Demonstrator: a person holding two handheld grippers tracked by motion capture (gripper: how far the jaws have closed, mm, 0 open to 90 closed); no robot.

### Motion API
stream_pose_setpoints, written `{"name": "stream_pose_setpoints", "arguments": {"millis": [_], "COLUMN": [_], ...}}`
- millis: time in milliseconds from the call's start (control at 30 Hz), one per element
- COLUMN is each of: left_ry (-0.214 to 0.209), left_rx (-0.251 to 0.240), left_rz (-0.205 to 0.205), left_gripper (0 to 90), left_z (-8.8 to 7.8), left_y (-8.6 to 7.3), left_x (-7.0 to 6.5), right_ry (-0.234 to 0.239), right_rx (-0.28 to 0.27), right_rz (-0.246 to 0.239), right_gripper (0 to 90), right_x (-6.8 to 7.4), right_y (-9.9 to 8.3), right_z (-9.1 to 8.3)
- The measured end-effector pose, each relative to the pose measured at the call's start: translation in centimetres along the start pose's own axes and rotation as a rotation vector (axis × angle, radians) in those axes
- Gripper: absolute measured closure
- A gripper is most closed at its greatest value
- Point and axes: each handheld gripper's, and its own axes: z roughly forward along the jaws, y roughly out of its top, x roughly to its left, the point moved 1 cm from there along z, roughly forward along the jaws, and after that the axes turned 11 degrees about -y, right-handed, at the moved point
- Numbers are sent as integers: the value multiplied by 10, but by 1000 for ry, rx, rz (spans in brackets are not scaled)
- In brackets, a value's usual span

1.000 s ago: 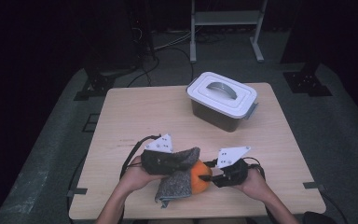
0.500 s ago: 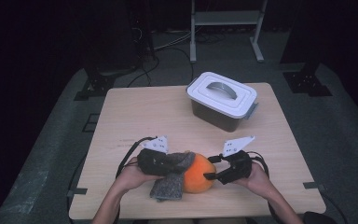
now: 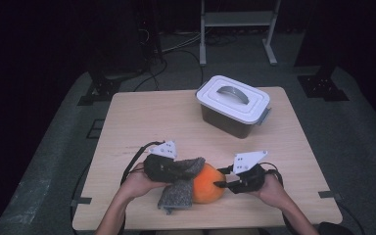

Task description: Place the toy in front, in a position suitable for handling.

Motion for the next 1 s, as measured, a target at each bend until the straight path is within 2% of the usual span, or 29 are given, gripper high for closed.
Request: {"name": "stream_pose_setpoints", "arguments": {"millis": [33, 100, 200, 300, 333, 367, 433, 467, 567, 633, 667, 767, 833, 900, 933, 1000], "left_ry": [-9, -27, -52, -49, -47, -40, -17, -9, 22, 37, 34, -7, -6, -11, -20, -37], "left_rx": [-4, -8, -5, 4, 4, -1, -13, -19, -42, -22, -10, -15, -2, 11, 10, 10], "left_rz": [-5, -10, 0, 13, 14, 18, 31, 37, 51, 48, 41, 12, 1, -5, -9, -12], "left_gripper": [779, 779, 778, 778, 778, 778, 778, 777, 776, 776, 776, 777, 777, 775, 775, 775], "left_z": [1, 2, 3, 6, 6, 4, -2, -5, -13, -12, -9, -4, -3, -3, -2, -1], "left_y": [-2, -2, 0, 3, 4, 6, 10, 11, 15, 13, 11, 3, 0, -3, -5, -6], "left_x": [1, 0, -3, -6, -6, -6, -8, -9, -12, -11, -9, -2, 0, 2, 2, 2], "right_ry": [-1, 66, 109, 87, 78, 63, 22, 20, 38, 33, 33, 26, 20, 19, 34, 69], "right_rx": [14, 31, 19, 35, 31, 20, -1, -15, -66, -70, -67, -51, -30, -7, -3, 0], "right_rz": [47, 119, 151, 158, 157, 137, 64, 21, -39, -76, -76, -73, -44, 11, 48, 79], "right_gripper": [500, 375, 293, 319, 401, 462, 544, 555, 557, 557, 557, 556, 550, 521, 473, 376], "right_x": [-5, -8, -6, -3, -2, -1, 4, 6, 11, 12, 11, 6, 0, -8, -11, -11], "right_y": [-2, -2, -1, 0, 0, 0, 2, 3, 6, 5, 5, 1, -2, -5, -7, -8], "right_z": [1, 2, 5, 10, 10, 9, 4, 2, -1, 0, 0, 1, 0, -1, -1, -1]}}
